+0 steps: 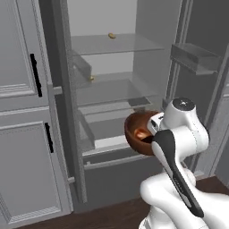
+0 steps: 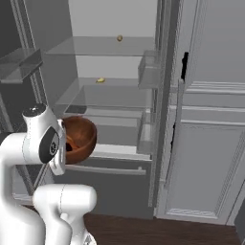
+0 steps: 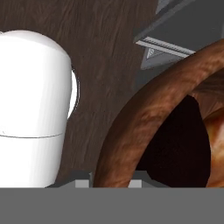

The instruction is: Pick the chicken drumstick and avocado from their plates and place them in the bowl. Then put the bowl in the fridge.

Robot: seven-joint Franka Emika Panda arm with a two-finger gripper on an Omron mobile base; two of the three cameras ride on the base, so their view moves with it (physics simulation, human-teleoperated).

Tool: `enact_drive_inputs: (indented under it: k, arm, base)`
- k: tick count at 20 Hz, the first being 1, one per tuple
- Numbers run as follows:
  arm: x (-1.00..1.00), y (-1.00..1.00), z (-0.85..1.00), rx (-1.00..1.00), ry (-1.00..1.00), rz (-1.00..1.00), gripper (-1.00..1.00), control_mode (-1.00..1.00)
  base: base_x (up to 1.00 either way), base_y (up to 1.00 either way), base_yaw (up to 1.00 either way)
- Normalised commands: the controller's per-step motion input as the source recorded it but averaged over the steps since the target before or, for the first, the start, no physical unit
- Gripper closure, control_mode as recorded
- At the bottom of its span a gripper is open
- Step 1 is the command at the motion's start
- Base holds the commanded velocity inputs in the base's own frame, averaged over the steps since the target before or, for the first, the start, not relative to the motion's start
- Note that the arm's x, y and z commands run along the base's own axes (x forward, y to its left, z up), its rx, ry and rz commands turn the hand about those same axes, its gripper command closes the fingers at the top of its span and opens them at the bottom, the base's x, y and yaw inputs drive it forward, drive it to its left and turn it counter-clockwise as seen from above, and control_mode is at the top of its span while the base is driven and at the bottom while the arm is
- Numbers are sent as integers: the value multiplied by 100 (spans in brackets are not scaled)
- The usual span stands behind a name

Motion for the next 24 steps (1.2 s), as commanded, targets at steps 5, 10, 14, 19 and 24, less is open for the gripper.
enact_drive_inputs:
  k: [5,10,14,19,24]
  arm:
    - [0,0,0,0,0,0,100,100]
    - [0,0,0,0,0,0,100,100]
    - [0,0,0,0,0,0,100,100]
    - [9,0,0,0,0,0,100,-100]
    - [92,-8,0,0,-5,0,100,-100]
  base:
    - [94,0,7]
    - [24,-13,0]
    - [3,-8,0]
    - [3,0,0]
    - [0,0,0]
